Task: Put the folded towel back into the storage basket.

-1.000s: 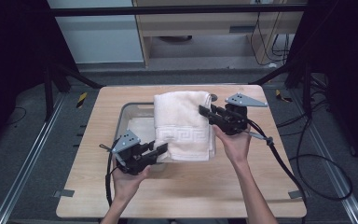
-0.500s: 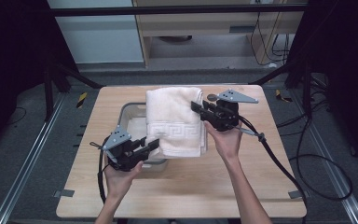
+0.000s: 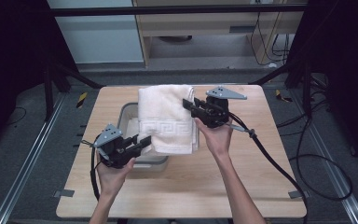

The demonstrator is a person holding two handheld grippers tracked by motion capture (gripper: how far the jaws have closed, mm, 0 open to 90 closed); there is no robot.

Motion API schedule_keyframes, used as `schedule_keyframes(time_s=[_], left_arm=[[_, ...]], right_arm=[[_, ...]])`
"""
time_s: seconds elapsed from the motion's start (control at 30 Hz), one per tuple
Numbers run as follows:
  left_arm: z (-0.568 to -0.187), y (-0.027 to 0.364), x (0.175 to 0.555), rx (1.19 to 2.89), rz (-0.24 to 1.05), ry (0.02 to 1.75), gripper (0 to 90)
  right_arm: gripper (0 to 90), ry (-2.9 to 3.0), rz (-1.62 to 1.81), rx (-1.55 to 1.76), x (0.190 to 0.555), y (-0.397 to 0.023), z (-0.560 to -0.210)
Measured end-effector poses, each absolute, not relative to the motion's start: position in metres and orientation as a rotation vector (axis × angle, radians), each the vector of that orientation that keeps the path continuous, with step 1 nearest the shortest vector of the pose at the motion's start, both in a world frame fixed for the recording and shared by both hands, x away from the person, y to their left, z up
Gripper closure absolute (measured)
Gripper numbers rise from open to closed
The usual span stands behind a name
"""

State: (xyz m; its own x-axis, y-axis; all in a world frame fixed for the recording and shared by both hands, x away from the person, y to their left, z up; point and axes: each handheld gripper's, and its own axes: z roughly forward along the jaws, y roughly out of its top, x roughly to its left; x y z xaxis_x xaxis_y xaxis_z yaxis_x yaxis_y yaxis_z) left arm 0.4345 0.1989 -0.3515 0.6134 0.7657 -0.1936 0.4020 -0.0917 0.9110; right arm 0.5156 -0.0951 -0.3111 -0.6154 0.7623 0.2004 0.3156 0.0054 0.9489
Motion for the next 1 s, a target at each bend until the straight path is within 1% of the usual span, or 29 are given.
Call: schedule_keyframes(time_s=[1.0], left_arm=[[-0.347, 0.235, 0.441, 1.67, 0.428, 1.035, 68.0]], right_arm=[[70.9, 1.938, 1.643, 1.092, 0.531, -0.053, -0.306]])
